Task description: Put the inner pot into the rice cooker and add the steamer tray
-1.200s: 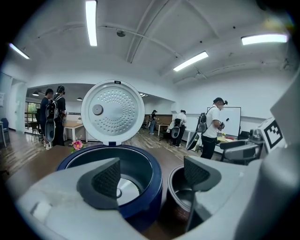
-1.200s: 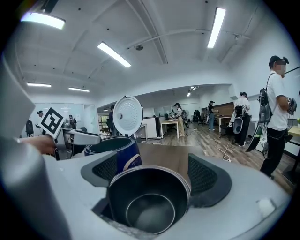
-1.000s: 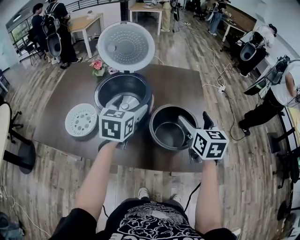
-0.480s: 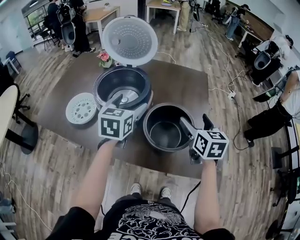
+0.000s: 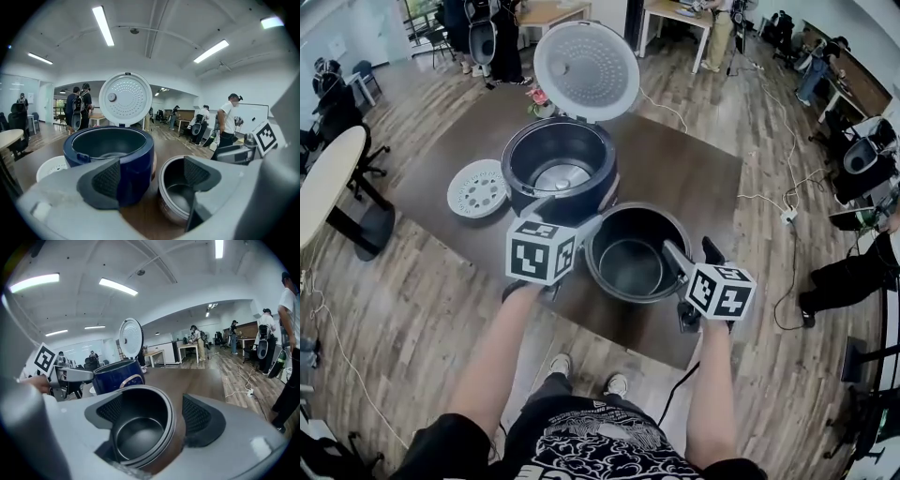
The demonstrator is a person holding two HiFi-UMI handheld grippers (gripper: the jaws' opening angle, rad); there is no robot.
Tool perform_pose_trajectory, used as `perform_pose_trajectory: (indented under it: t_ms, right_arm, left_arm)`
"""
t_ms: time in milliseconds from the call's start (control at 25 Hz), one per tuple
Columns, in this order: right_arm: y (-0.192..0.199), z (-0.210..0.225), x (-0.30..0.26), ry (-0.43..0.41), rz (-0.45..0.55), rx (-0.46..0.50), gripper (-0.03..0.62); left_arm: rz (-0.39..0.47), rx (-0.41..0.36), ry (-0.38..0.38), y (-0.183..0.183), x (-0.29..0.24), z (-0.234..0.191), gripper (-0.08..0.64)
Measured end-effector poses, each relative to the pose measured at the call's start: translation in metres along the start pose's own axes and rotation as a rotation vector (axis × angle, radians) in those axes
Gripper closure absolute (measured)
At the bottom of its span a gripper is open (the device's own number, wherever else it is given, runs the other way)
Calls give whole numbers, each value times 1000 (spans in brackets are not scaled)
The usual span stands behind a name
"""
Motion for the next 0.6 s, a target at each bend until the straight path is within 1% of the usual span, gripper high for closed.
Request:
perform_pose_trajectory:
  t_ms: [160,440,600]
  right_arm:
    - [9,7,-4,-24,-33,-13,230]
    - [27,22,-7,-47,-72,-61,279]
    - [39,27,-10,-67,-93,-91,303]
  left_arm:
    - [-53,56,-9,23,-2,5,133]
    - [-145,175,10,58,-12,17,137]
    - [-169,219,11,70,-13,20,168]
Point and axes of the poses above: the fingertips, and each gripper's own axes: x backward along the fingers, z to its right, y out of its underside, the point moved 4 cm from there along x, backward along the fingers, and after that the axes turned 14 degrees about -y, right-handed, at the moved point
